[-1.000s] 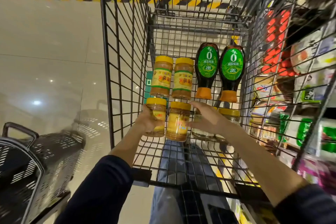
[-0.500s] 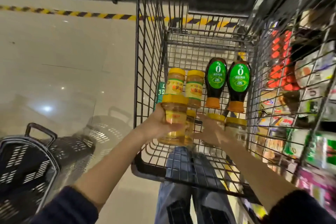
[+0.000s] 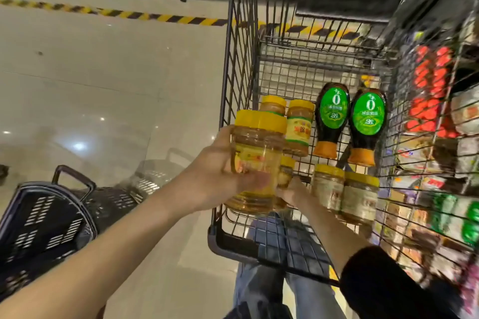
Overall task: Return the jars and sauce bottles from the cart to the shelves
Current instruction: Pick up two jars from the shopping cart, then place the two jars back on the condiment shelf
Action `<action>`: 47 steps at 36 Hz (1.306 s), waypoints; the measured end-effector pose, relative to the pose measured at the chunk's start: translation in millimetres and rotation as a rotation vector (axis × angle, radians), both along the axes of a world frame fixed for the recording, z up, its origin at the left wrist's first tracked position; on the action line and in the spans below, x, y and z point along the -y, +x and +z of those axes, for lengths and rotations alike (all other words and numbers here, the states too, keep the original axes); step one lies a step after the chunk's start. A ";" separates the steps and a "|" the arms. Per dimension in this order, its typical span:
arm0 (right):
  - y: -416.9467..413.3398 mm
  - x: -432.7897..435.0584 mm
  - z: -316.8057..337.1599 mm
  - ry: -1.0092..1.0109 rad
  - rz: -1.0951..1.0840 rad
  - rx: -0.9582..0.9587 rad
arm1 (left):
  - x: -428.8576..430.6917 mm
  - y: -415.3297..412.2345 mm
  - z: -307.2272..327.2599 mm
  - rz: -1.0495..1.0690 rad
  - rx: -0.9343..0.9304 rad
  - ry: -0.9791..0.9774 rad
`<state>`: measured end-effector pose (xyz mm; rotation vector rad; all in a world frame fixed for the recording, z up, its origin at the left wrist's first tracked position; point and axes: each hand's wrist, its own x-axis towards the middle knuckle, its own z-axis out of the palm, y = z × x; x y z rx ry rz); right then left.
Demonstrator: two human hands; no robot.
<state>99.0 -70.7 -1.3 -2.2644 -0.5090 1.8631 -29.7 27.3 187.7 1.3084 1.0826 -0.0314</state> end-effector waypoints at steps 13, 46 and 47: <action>7.7 1.8 5.7 -0.082 -0.257 -0.081 | 0.5 -5.6 3.0 0.109 -0.057 0.093; 145.2 72.8 401.1 0.931 -0.401 0.262 | 16.3 86.9 236.0 -0.102 0.407 0.559; 141.5 82.9 413.7 0.954 -0.433 0.295 | 16.7 91.7 244.5 -0.136 0.440 0.573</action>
